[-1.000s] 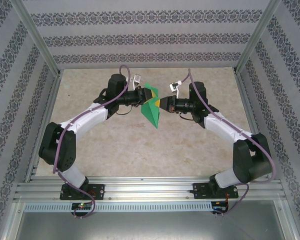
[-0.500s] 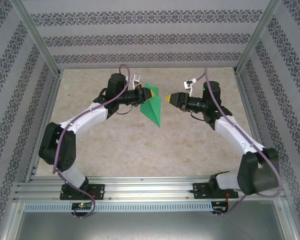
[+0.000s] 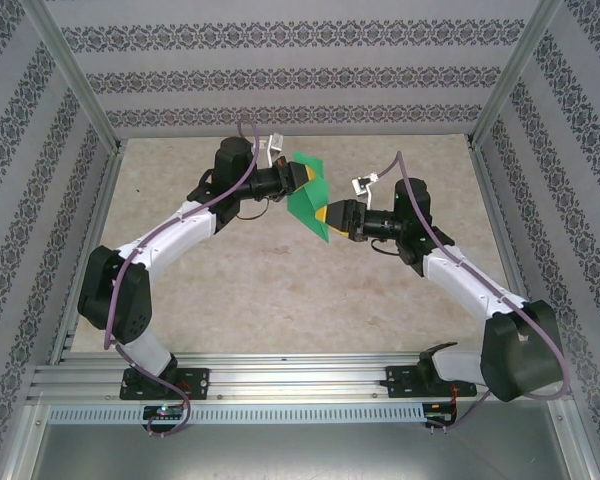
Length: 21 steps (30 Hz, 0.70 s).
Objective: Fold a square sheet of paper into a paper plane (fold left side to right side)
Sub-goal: Turn over the paper at the center of the table.
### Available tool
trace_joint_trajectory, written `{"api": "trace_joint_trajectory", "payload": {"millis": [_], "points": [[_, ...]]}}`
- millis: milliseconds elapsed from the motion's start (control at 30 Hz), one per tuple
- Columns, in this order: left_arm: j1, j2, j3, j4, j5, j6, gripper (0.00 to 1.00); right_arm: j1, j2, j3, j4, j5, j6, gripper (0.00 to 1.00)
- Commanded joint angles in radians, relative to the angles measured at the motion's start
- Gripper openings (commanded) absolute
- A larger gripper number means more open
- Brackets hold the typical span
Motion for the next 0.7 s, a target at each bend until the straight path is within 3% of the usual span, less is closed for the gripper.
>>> {"api": "trace_joint_trajectory", "payload": {"millis": [0, 67, 300, 567, 667], "points": [[-0.011, -0.032, 0.013, 0.102, 0.034, -0.046, 0.07, 0.021, 0.036, -0.013, 0.161, -0.019, 0.095, 0.98], [-0.012, -0.031, 0.007, 0.127, 0.042, -0.063, 0.07, 0.028, 0.046, -0.012, 0.187, -0.017, 0.121, 0.97], [-0.018, -0.026, 0.002, 0.110, 0.048, -0.061, 0.08, 0.028, 0.058, 0.005, 0.204, -0.055, 0.156, 0.61], [-0.017, -0.014, -0.015, 0.070, 0.039, -0.037, 0.11, 0.026, 0.068, 0.010, 0.189, -0.056, 0.152, 0.27], [-0.017, -0.008, -0.015, 0.051, 0.035, -0.026, 0.14, 0.023, 0.068, 0.016, 0.154, -0.050, 0.134, 0.19]]}}
